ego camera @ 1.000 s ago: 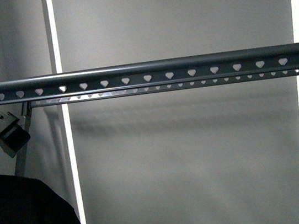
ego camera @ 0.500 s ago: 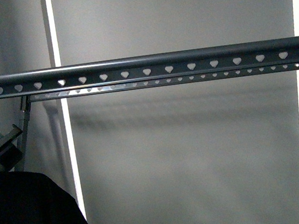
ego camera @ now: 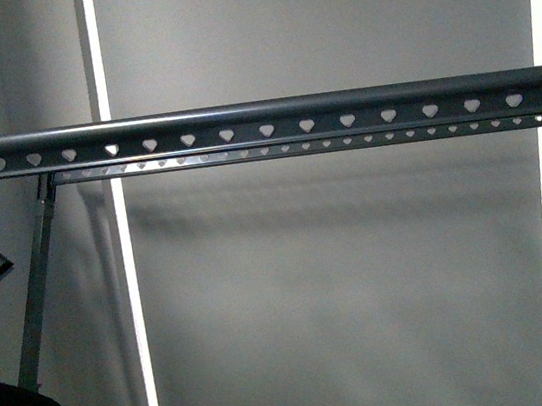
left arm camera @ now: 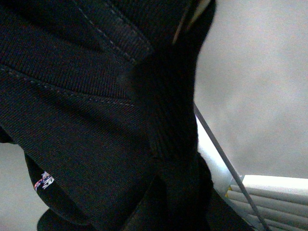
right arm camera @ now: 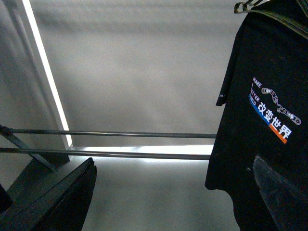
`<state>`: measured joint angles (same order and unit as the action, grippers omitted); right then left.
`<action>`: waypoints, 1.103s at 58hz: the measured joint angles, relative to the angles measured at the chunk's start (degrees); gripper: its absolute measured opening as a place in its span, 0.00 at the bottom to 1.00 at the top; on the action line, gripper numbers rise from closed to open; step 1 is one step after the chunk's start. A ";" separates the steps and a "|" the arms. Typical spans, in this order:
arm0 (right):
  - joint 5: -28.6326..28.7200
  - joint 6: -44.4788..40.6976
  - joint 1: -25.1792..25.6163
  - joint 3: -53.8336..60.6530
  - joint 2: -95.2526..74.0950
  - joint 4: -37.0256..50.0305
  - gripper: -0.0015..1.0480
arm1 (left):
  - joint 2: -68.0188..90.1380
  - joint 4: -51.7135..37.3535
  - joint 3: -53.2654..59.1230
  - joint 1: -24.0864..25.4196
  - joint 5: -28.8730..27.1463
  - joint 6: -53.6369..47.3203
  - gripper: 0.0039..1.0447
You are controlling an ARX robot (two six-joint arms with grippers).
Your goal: Hang clothes on hanger
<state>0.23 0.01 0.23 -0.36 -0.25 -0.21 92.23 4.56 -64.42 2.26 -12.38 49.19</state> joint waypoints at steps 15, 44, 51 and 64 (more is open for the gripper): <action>0.00 0.00 0.00 0.00 0.00 0.00 0.93 | -14.78 -4.55 13.64 -1.11 15.98 -15.06 0.04; 0.00 0.00 0.00 0.00 0.00 0.00 0.93 | -28.28 21.53 15.17 5.20 52.70 -77.13 0.04; 0.00 0.00 0.00 0.00 0.00 0.00 0.93 | -25.35 20.98 11.08 4.35 53.53 -94.01 0.04; 0.00 0.00 0.00 0.00 0.00 0.00 0.93 | -18.95 19.34 4.98 -2.05 52.04 -127.08 0.04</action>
<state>0.23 0.01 0.23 -0.36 -0.25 -0.21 73.28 23.90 -59.44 0.21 39.66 -77.89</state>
